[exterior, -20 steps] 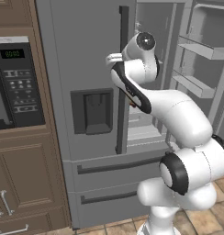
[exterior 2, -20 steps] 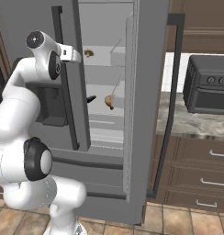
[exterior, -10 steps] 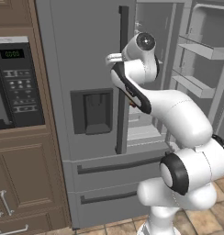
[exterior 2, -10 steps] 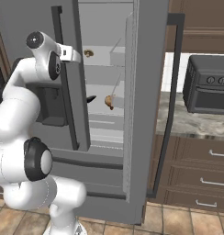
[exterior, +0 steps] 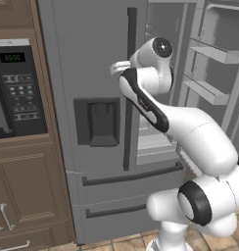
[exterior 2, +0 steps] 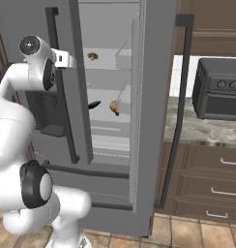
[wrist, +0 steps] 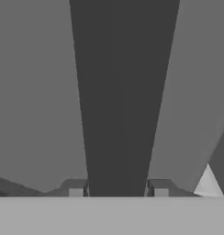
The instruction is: Gather the onion and mushroom from the fridge and place them on a tray on the dining counter. Then gather the chicken drumstick and fish from the fridge and place them on the other tray.
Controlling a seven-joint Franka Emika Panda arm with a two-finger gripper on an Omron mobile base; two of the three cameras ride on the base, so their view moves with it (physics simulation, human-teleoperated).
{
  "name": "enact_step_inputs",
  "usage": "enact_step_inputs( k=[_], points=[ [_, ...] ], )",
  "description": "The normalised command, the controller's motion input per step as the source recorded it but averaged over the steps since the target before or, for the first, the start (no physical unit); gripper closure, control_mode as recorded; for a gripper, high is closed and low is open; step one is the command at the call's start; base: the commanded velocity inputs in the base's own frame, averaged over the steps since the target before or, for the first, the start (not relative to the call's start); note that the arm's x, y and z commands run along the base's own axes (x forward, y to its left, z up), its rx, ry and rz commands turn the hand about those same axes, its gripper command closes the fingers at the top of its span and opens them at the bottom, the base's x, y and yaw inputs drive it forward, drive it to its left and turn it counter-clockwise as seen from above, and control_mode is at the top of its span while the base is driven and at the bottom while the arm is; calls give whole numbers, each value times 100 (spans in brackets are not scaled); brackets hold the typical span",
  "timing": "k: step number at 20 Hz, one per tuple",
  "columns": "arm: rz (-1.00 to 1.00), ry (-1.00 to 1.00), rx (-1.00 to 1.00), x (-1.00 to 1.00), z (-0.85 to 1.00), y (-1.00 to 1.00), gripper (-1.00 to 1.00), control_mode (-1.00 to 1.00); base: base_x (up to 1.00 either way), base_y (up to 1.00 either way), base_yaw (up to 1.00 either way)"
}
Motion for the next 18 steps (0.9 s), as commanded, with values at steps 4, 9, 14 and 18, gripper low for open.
enact_step_inputs(
  k=[4, 9, 14, 18],
  points=[
    [18, -1, 0, -91, 0, 74, 100, -100, 0, 0, 0],
    [18, -1, -2, -100, 0, 85, 100, -100, 0, 0, 0],
    [18, 0, -3, -98, 0, 93, 100, -100, 0, 0, 0],
    [13, 0, -6, -89, -4, 95, -100, -100, 0, 0, 0]
  ],
)
